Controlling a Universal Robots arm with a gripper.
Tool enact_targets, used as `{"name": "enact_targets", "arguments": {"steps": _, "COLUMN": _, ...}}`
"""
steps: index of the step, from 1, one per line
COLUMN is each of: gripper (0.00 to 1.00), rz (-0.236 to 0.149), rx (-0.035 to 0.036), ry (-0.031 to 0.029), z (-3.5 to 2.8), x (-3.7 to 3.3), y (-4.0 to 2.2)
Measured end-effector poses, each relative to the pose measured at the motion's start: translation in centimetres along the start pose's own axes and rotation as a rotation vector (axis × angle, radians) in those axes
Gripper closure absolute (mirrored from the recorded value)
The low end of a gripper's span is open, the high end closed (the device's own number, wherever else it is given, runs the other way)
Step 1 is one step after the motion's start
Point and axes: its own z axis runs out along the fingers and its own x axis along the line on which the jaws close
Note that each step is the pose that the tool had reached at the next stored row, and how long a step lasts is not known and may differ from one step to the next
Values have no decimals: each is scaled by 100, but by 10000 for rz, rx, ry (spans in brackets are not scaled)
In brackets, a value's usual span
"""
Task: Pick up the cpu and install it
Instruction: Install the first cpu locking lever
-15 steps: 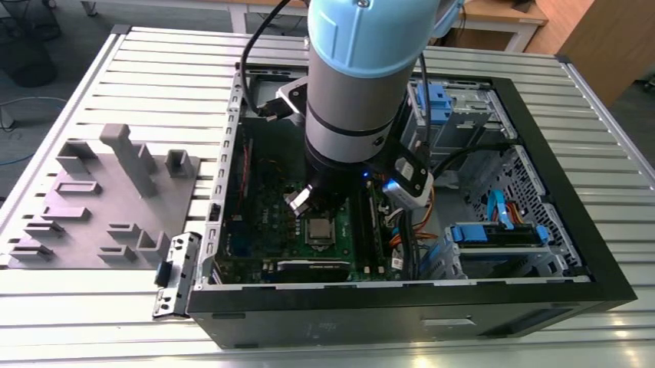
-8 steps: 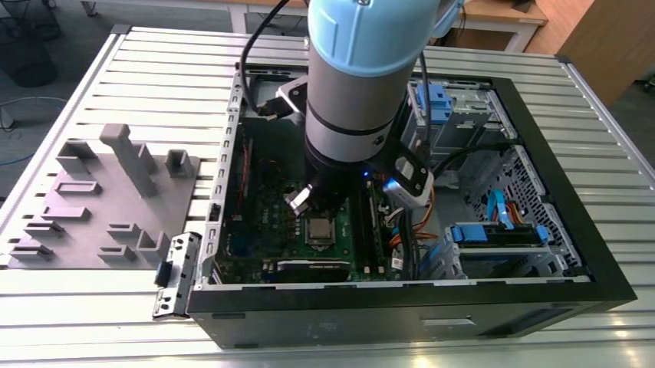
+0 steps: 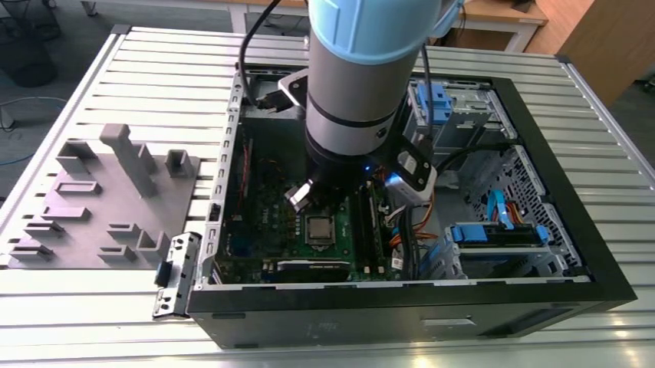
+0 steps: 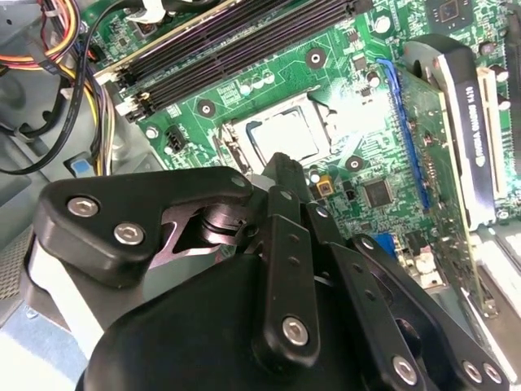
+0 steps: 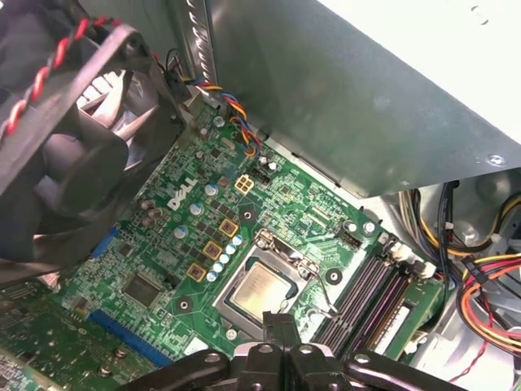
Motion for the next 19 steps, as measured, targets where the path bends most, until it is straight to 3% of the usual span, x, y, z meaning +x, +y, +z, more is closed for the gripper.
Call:
{"name": "enact_targets", "arguments": {"steps": 4, "gripper": 89, "rz": 0, "rx": 0, "ry": 0, "z": -48, "x": -4, "y": 5}}
{"name": "enact_targets", "arguments": {"steps": 11, "gripper": 89, "rz": 1, "rx": 0, "ry": 0, "z": -52, "x": -16, "y": 23}}
{"name": "enact_targets", "arguments": {"steps": 19, "gripper": 89, "rz": 0, "rx": 0, "ry": 0, "z": -36, "x": -84, "y": 122}}
